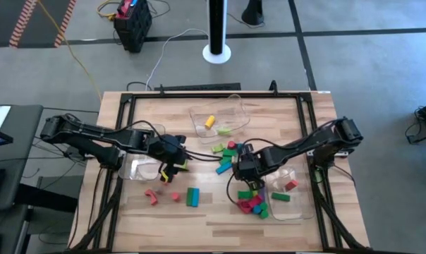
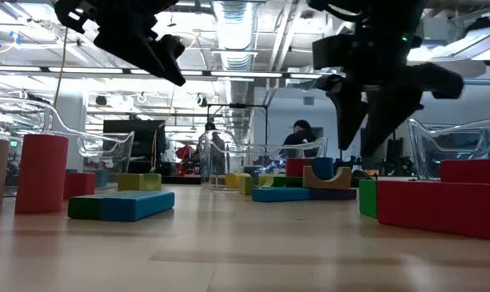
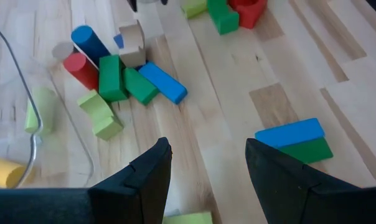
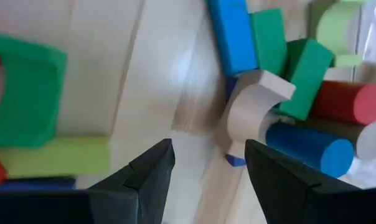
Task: Sort blocks by size
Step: Put the brown arch block into the left transparent bin
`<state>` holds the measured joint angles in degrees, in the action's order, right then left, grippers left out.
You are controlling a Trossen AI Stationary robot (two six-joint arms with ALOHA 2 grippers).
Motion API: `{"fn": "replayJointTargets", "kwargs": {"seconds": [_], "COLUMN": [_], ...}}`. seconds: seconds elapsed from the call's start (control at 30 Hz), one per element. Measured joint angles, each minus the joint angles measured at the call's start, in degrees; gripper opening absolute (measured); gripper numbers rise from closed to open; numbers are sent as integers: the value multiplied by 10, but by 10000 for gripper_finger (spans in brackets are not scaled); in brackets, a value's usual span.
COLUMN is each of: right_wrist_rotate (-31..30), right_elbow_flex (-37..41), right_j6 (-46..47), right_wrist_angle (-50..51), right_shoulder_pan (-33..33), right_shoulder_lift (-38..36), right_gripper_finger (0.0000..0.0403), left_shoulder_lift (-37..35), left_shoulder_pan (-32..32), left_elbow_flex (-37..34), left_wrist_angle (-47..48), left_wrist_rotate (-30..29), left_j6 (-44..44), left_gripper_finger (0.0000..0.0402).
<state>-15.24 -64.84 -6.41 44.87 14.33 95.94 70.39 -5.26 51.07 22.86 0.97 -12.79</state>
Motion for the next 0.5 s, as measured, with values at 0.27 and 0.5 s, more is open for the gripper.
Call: {"fn": "replayJointTargets", "kwargs": {"seconds": [0.27,0.5], "right_wrist_rotate": [-16,-16], "right_elbow_flex": [6,5], "right_j6": [-66,-113], "right_wrist_angle": [-18,-28], "right_shoulder_pan": [-2,-25], "right_shoulder_lift": [0,7], "right_gripper_finger": [233,233], "left_shoulder_lift": [0,0], "left_shoulder_pan": [0,0], "left_elbow_flex": [0,0], "left_wrist_angle": [-6,-8], "left_wrist_rotate": [0,0], "left_j6": [-3,-2], "left_gripper_finger": [199,199]}}
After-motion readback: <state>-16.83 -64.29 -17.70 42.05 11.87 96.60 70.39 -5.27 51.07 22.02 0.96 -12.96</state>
